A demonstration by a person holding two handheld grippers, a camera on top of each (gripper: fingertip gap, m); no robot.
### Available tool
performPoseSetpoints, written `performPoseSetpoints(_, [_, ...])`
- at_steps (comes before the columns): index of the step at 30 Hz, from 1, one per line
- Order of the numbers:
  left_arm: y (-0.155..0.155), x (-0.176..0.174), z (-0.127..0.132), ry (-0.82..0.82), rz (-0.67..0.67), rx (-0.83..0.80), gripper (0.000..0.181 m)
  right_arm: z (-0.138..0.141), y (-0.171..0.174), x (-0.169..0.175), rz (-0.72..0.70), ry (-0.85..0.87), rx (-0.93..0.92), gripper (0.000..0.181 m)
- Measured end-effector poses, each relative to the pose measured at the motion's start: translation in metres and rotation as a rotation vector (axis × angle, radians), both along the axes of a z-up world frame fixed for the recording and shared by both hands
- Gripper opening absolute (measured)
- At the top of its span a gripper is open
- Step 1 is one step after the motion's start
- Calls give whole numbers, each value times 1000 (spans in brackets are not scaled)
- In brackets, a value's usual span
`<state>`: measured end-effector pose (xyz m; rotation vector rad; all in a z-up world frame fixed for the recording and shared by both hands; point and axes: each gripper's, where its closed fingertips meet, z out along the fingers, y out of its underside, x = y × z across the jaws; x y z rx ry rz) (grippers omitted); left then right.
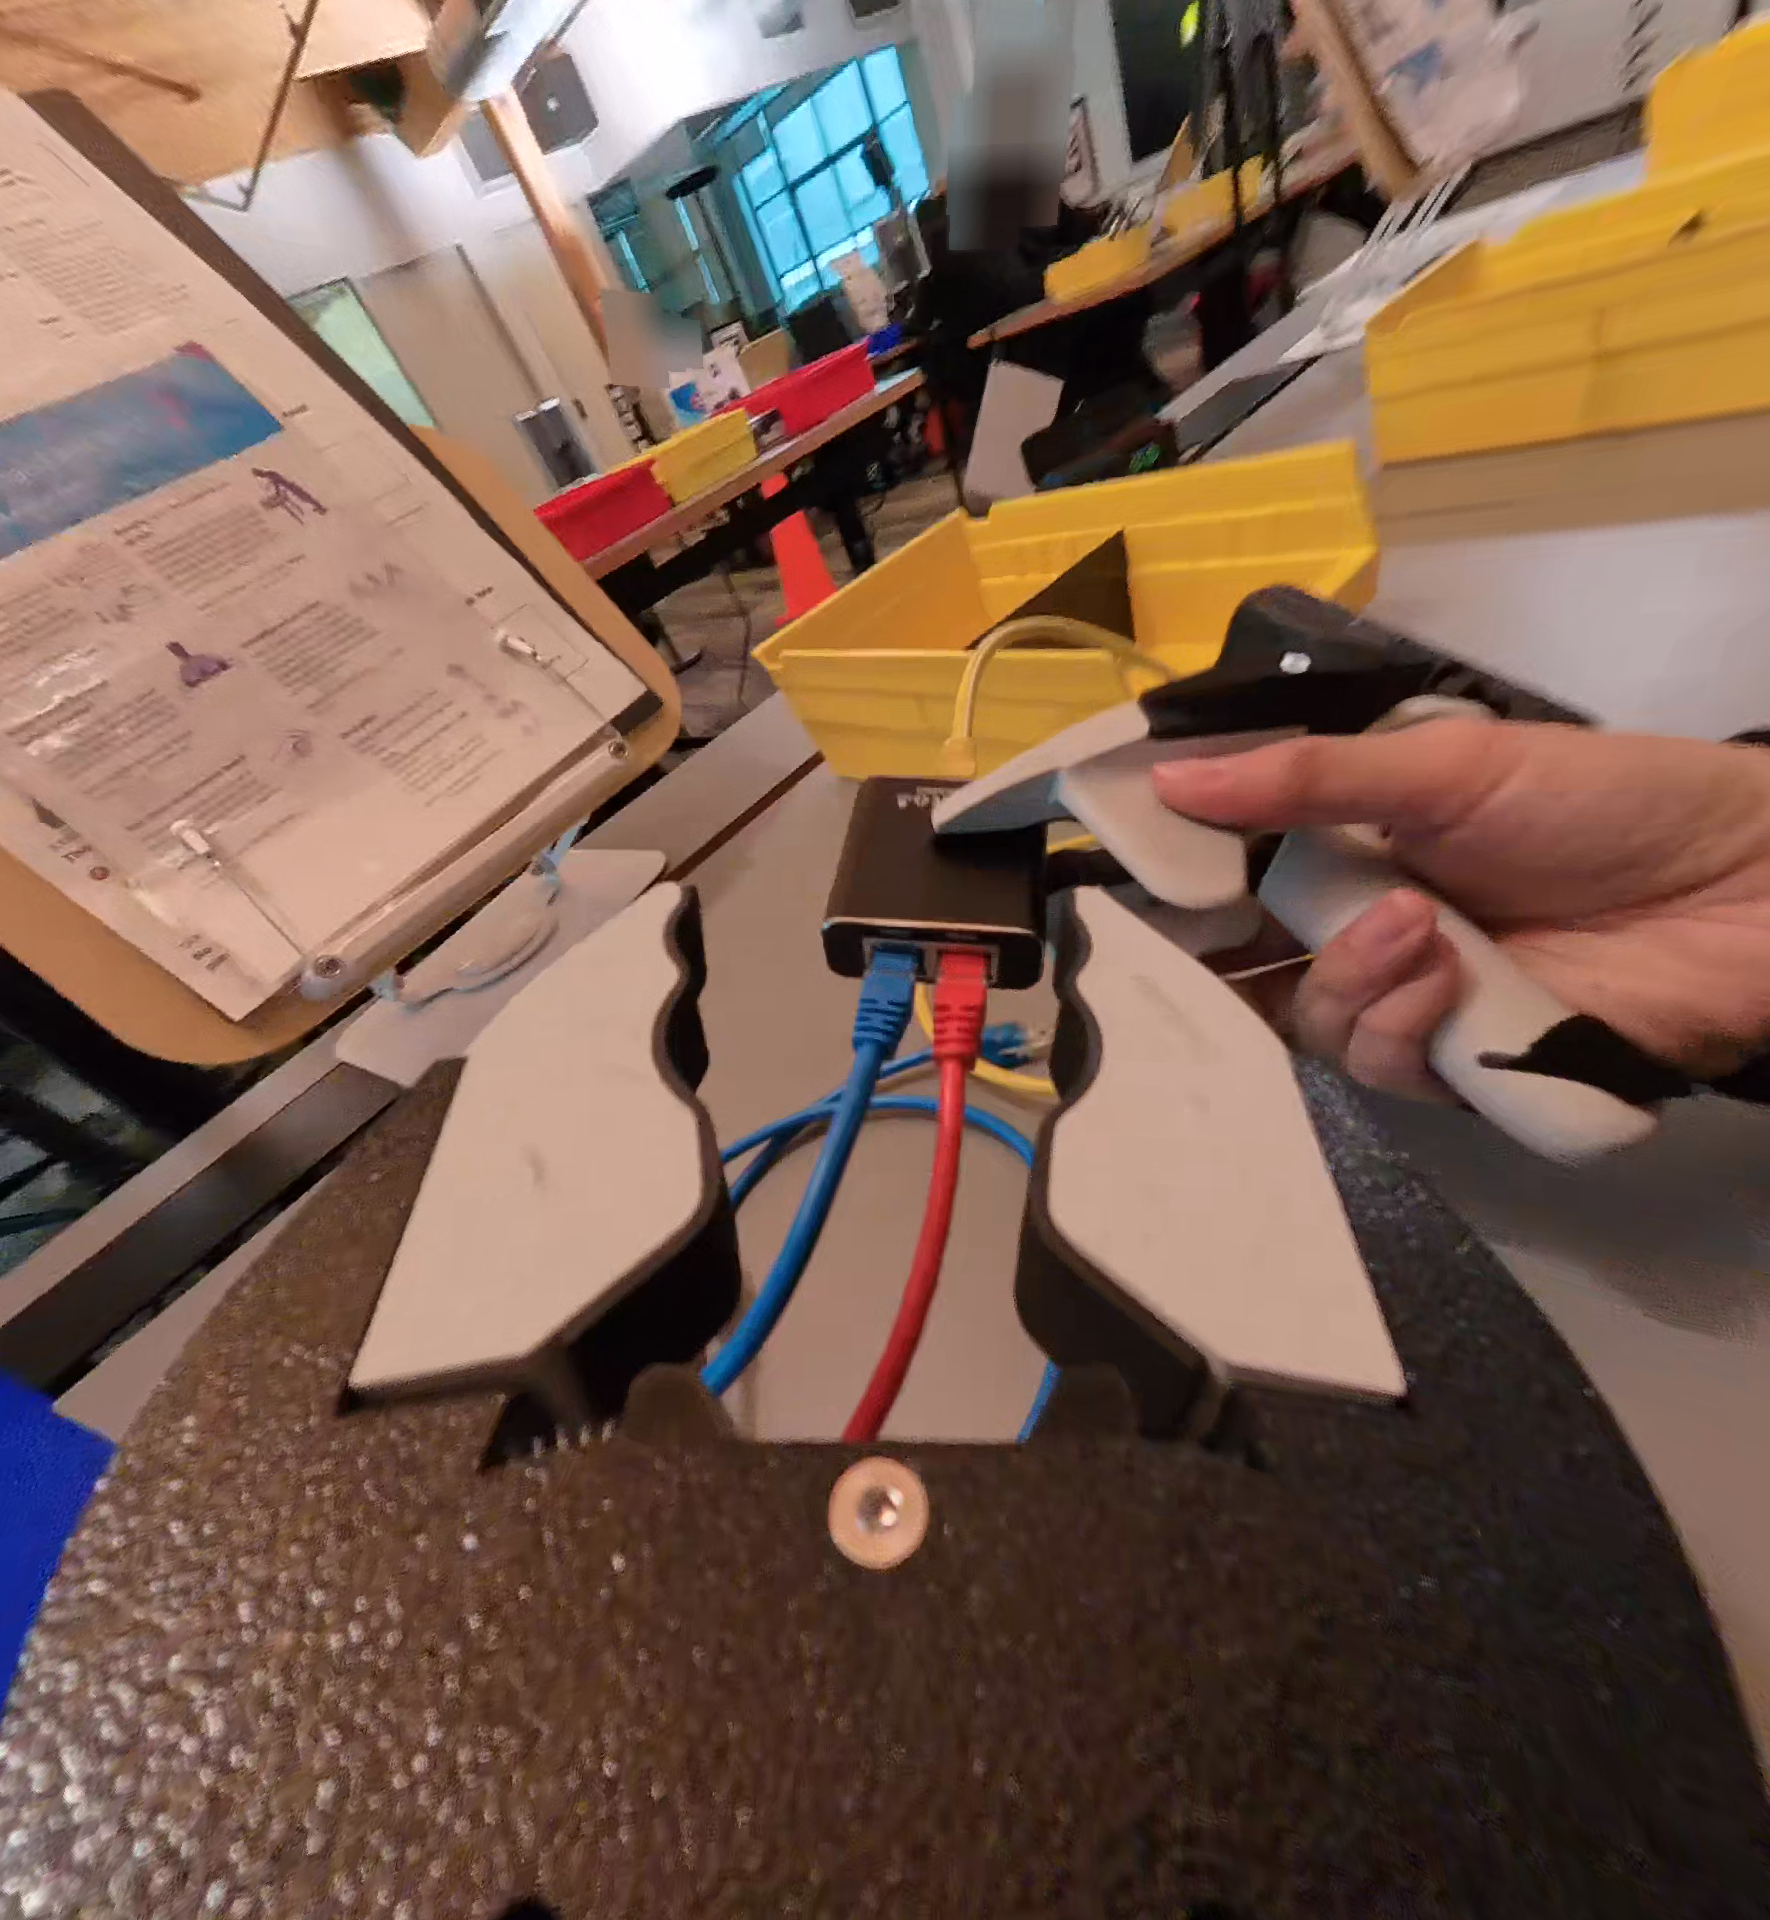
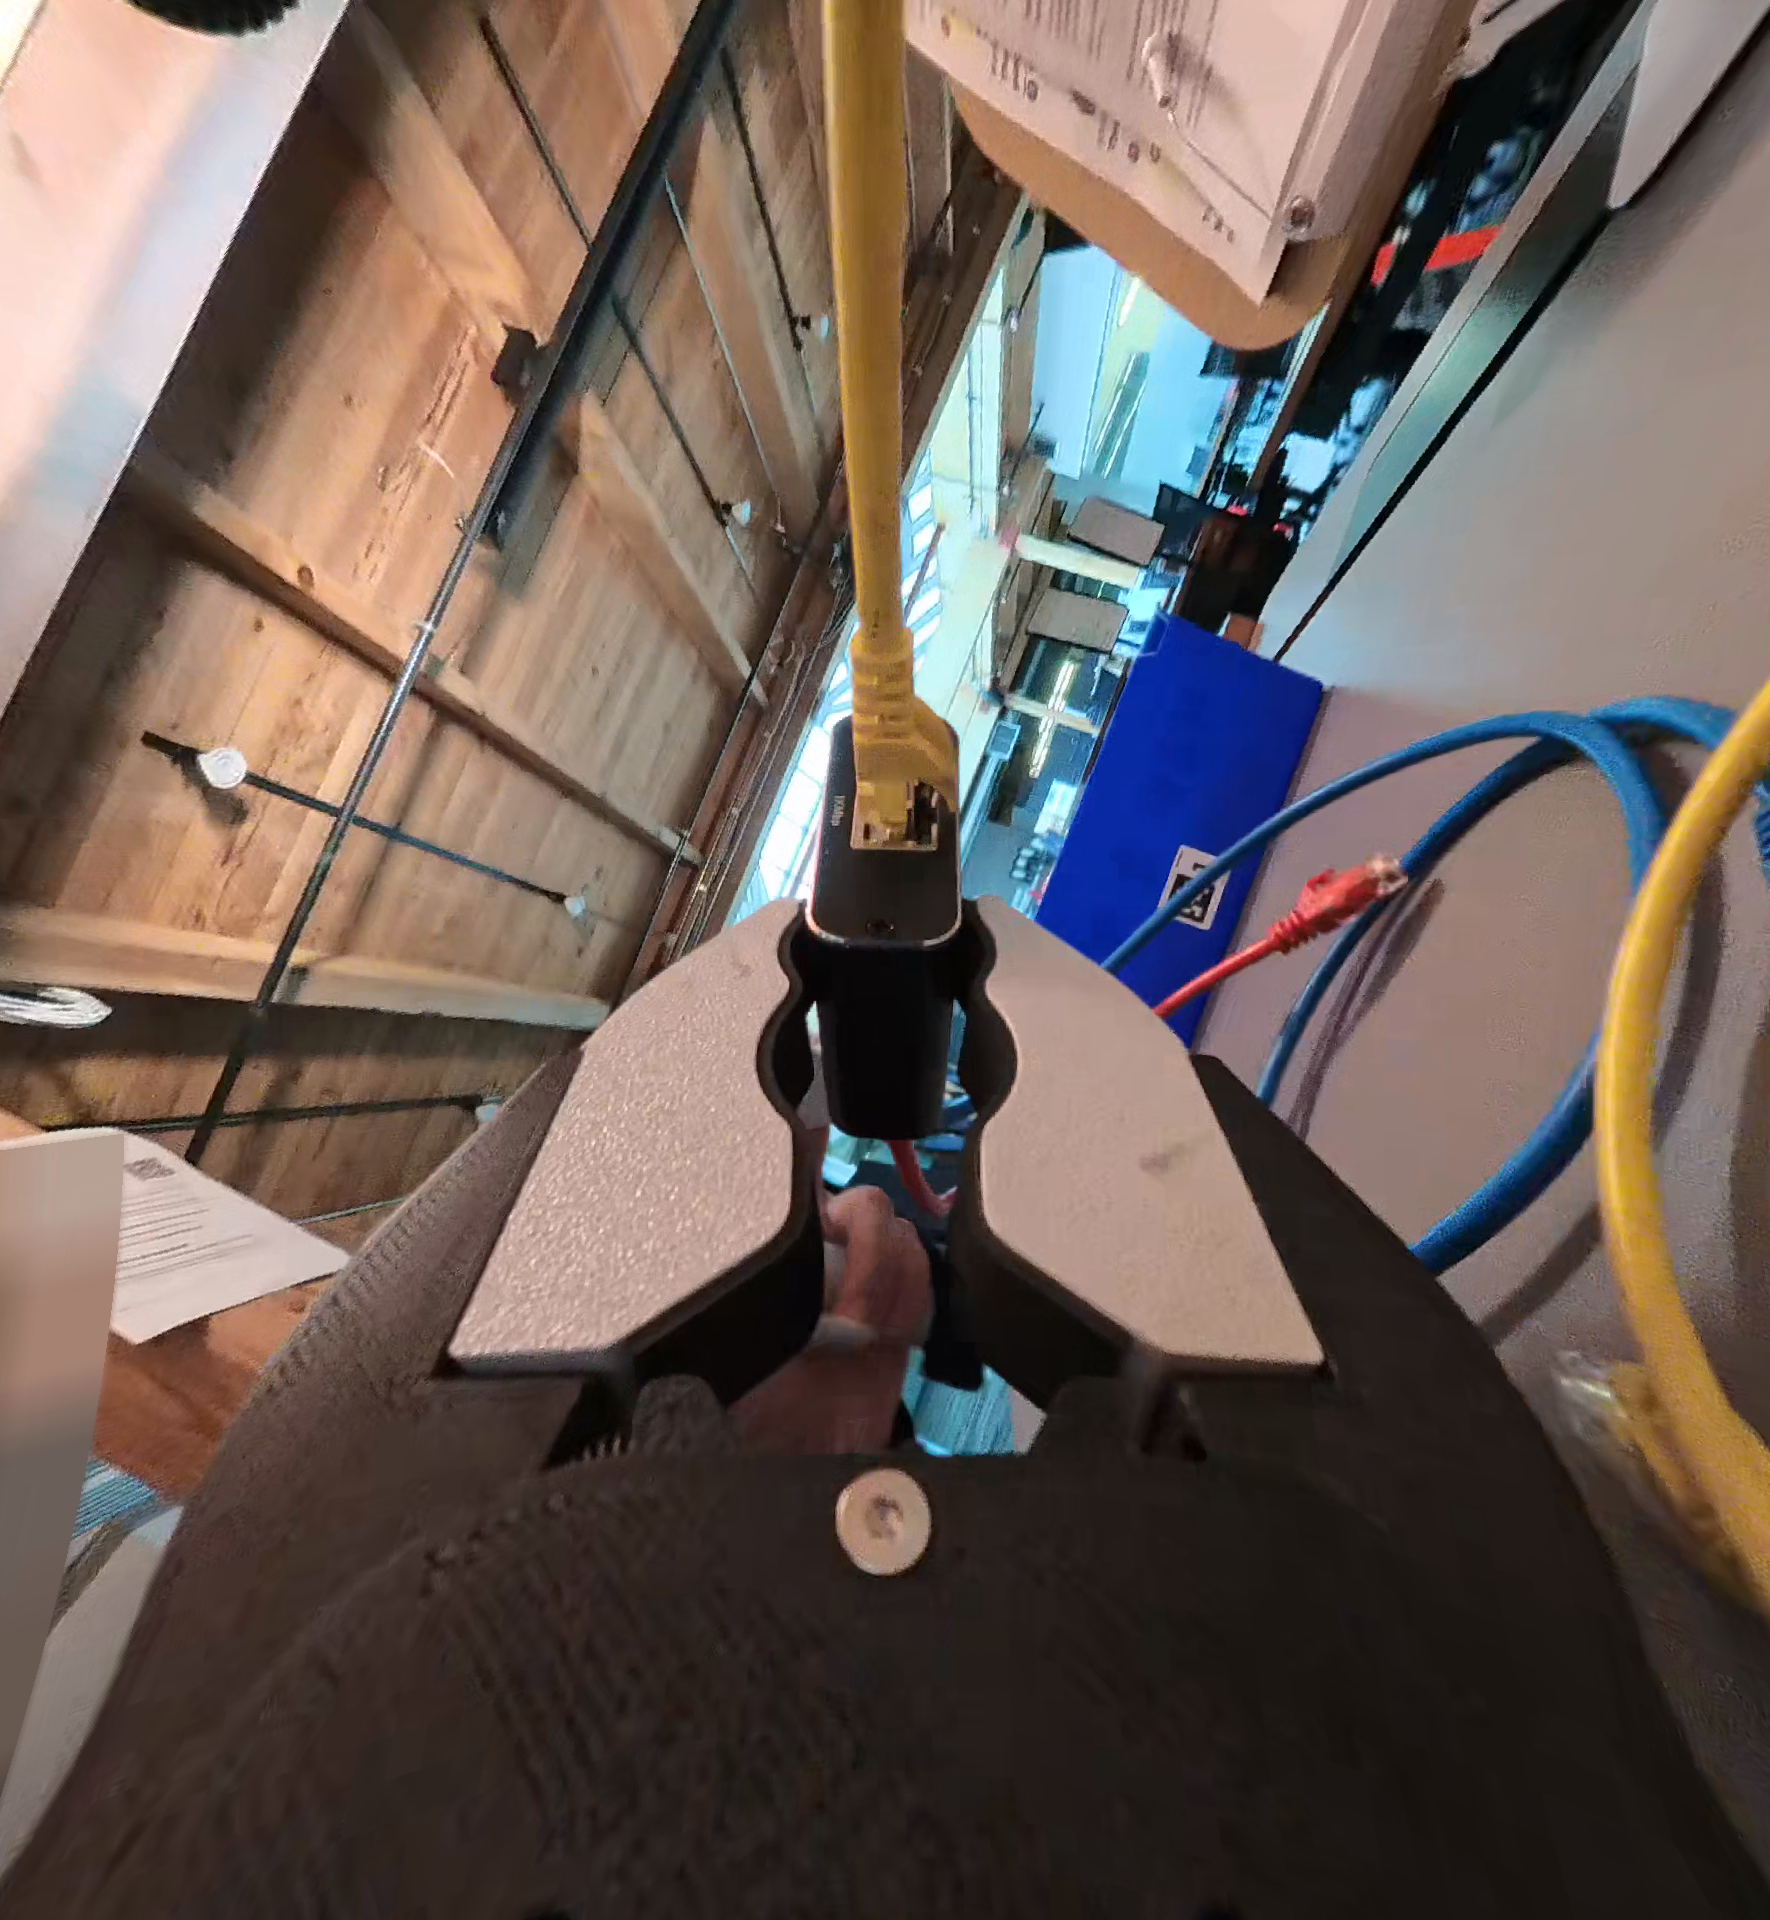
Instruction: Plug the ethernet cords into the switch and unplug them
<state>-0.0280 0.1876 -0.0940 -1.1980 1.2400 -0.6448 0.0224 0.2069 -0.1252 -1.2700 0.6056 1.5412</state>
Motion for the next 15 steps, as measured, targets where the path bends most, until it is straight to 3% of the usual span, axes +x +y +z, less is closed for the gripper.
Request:
performPoseSetpoints(4, [-1, 14, -29, 33, -3, -46, 77, 9, -8, -18, 29, 32, 15, 24])
performPoseSetpoints(10, [2, 9, -31, -90, -97, 31, 62, 10, -17, -45, 130, 13, 0, 24])
performPoseSetpoints(15, [-1, 4, -29, -180, -171, 52, 62, 8, -18, -50, 155, 22, -12, 25])
